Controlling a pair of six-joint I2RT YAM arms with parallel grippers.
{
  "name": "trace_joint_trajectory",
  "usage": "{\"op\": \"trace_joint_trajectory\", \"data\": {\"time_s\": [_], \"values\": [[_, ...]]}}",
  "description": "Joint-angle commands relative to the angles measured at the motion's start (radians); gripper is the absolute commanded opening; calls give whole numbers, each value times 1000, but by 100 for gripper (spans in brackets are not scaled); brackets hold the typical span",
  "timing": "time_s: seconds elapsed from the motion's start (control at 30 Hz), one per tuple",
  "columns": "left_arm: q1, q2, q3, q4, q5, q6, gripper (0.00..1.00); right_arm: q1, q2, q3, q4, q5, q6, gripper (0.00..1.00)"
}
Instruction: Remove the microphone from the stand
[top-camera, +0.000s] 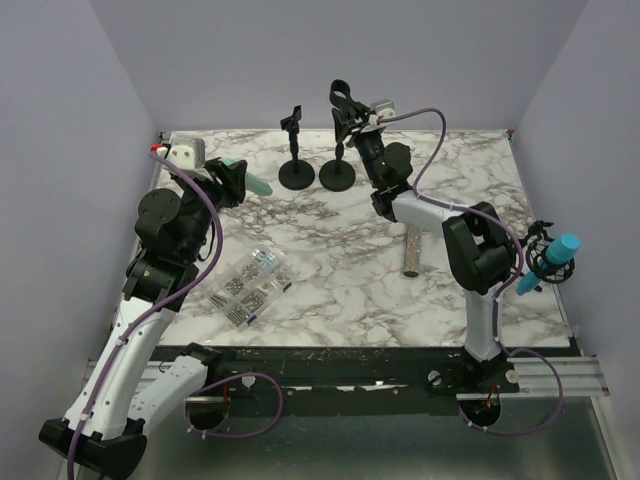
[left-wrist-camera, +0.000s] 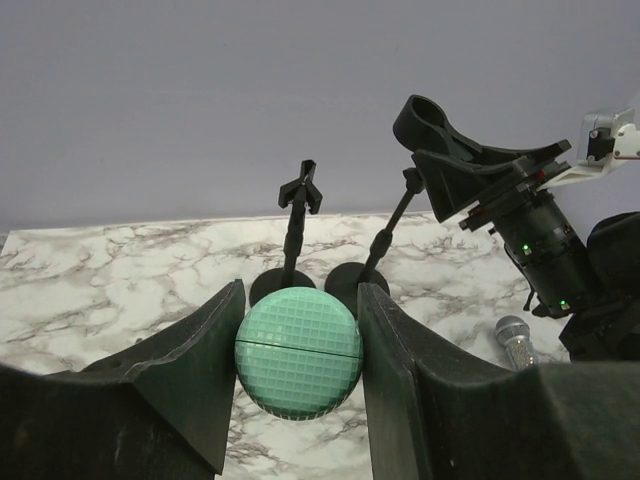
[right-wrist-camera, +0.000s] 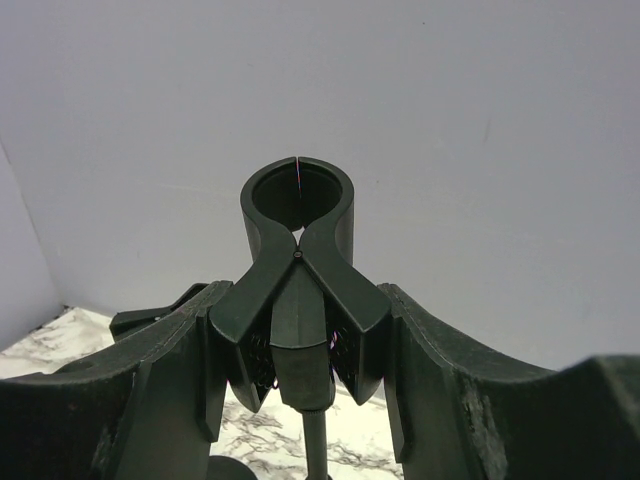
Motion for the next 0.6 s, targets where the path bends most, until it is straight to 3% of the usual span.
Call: {"op": "trace_joint_trajectory", "data": {"time_s": [0.0, 0.57], "values": [[6, 3, 16, 33, 29, -11, 0, 4, 128, -47, -337, 50, -49, 1], [6, 16, 21, 29, 55, -25, 0, 11, 183, -59, -522, 79, -40, 1]]}}
